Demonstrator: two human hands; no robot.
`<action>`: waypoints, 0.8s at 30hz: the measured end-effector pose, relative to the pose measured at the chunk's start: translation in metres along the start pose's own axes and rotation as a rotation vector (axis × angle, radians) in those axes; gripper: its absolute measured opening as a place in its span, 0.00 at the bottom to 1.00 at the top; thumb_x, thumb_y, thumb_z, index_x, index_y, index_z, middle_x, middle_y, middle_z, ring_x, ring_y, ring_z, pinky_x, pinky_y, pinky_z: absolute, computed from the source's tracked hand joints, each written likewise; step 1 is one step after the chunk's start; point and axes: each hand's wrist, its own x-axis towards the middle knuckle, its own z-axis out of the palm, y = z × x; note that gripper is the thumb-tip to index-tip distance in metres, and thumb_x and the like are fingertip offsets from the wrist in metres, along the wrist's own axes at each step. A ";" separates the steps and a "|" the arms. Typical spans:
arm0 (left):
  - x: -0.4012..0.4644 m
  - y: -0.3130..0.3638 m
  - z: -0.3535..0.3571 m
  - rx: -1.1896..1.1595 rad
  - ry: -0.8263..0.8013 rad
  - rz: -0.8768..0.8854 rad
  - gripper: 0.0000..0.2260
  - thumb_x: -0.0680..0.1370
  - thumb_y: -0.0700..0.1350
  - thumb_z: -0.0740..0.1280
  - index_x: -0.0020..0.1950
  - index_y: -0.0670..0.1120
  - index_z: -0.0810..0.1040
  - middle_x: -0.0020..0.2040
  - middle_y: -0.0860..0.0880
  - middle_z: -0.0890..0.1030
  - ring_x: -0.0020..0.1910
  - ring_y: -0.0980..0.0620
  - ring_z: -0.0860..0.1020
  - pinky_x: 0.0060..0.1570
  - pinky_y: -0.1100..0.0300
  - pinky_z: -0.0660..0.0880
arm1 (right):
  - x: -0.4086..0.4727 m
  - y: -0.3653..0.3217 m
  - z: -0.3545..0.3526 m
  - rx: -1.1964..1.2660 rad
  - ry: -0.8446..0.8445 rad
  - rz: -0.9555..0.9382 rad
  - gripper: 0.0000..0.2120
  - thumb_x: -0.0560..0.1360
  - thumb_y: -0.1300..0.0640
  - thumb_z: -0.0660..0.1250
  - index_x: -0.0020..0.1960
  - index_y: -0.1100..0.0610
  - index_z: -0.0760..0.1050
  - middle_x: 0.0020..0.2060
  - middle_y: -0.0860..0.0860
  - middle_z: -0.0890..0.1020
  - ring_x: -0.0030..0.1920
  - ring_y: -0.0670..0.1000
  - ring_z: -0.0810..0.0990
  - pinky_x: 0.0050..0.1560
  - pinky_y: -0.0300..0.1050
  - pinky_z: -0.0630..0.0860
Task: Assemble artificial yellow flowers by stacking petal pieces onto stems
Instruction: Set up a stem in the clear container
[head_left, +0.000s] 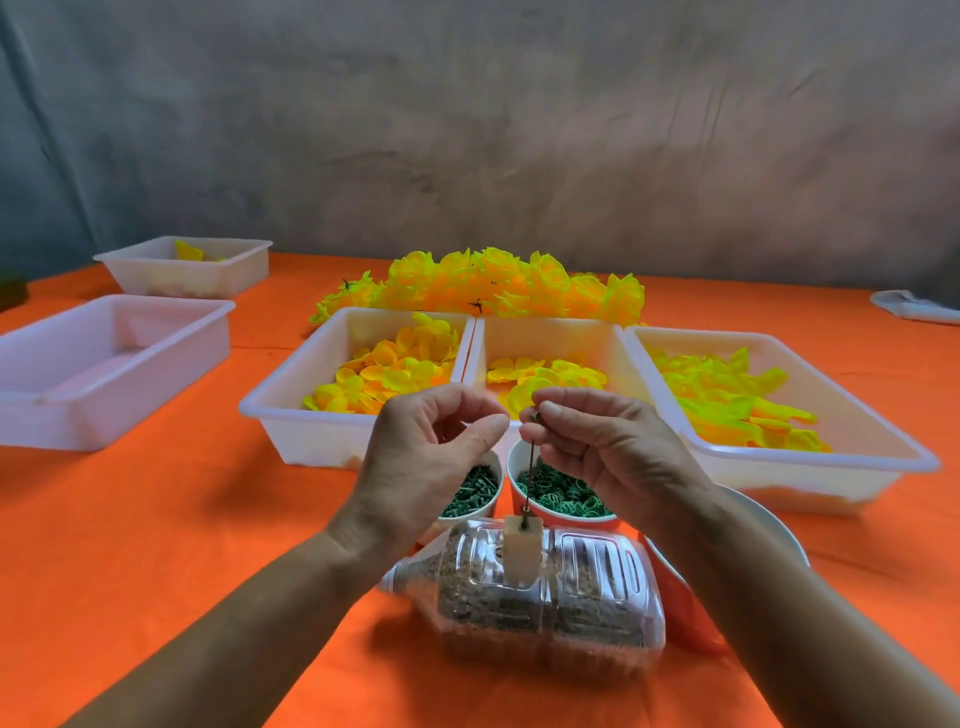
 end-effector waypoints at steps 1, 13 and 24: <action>-0.004 0.001 0.001 -0.023 0.008 -0.001 0.05 0.73 0.41 0.71 0.39 0.49 0.82 0.30 0.53 0.80 0.30 0.59 0.74 0.33 0.66 0.73 | -0.002 0.001 0.001 0.030 0.000 0.014 0.05 0.63 0.63 0.70 0.37 0.58 0.84 0.37 0.57 0.85 0.35 0.49 0.85 0.32 0.37 0.79; -0.024 0.007 0.015 -0.121 0.061 -0.058 0.03 0.69 0.39 0.75 0.40 0.45 0.83 0.36 0.37 0.82 0.38 0.32 0.79 0.41 0.39 0.77 | -0.026 -0.002 0.011 0.078 0.081 0.064 0.05 0.58 0.63 0.72 0.34 0.56 0.84 0.34 0.54 0.85 0.33 0.48 0.84 0.29 0.36 0.77; -0.026 0.018 0.019 -0.211 0.064 -0.074 0.05 0.69 0.38 0.73 0.38 0.48 0.84 0.36 0.38 0.83 0.35 0.40 0.79 0.42 0.42 0.77 | -0.037 -0.003 0.018 0.091 0.037 0.020 0.07 0.58 0.61 0.72 0.36 0.54 0.85 0.34 0.52 0.85 0.33 0.46 0.83 0.32 0.34 0.77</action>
